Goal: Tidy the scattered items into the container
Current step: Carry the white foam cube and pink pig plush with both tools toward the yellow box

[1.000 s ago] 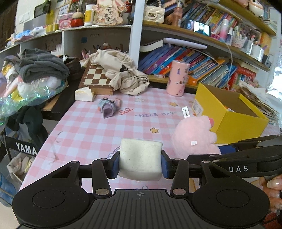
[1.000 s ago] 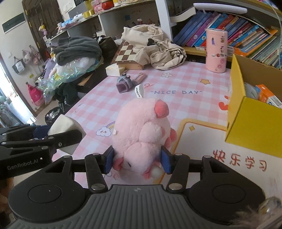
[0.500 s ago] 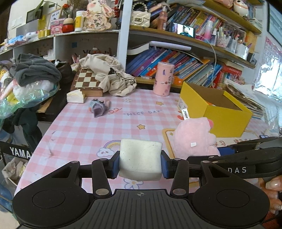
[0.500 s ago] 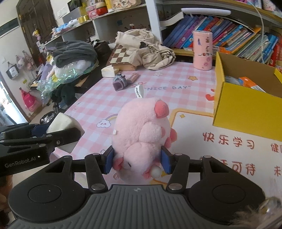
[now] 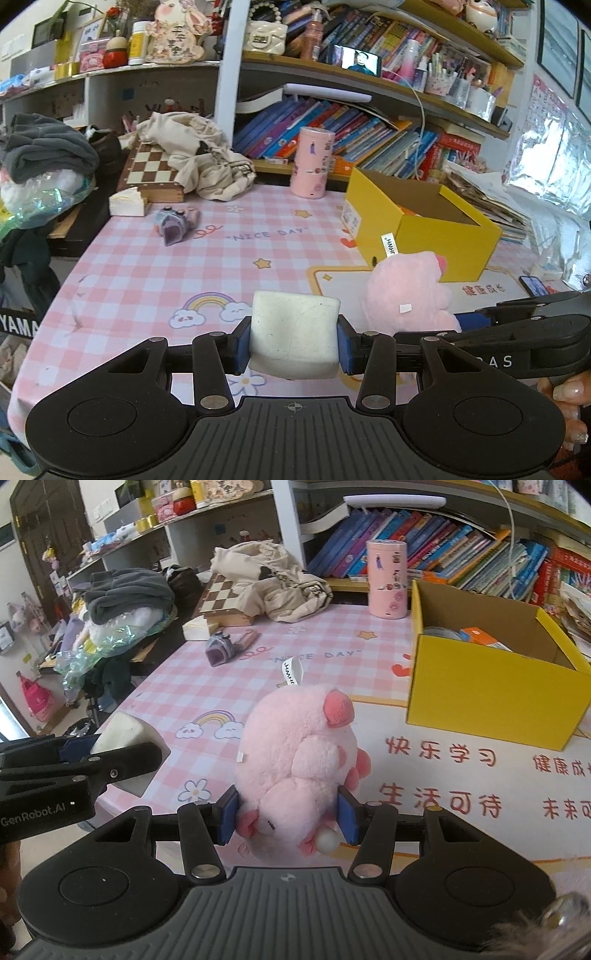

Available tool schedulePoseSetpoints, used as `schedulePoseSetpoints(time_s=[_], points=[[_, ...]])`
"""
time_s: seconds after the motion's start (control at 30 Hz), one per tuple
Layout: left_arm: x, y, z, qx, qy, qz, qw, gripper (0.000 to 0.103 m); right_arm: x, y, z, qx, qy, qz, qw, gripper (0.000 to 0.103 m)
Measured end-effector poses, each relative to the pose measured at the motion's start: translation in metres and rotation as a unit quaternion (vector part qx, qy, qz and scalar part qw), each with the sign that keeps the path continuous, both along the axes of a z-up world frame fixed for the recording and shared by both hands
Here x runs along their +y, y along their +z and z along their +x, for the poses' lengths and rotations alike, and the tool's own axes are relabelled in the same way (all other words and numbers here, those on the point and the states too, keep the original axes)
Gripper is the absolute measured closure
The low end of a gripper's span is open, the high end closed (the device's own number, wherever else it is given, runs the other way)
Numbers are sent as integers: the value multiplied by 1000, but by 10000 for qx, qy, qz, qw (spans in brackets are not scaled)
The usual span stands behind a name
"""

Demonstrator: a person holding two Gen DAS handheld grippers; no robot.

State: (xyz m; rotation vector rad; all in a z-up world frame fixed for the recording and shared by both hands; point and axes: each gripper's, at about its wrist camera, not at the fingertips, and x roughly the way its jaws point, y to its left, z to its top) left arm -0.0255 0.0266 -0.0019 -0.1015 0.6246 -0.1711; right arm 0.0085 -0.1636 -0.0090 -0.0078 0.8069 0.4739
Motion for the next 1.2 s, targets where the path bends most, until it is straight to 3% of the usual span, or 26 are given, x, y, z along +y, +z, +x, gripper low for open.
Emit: schedulePoseSetpoints(time_s=[0.6,1.2], points=[[-52,-6,25,126,-736,20,9972,64,-53,-11,1,183,-634,17,9978,53],[-120,3,71,-12,-1306,130,9913,64,-122,3,24,-30,-1126,-45,9936,53]])
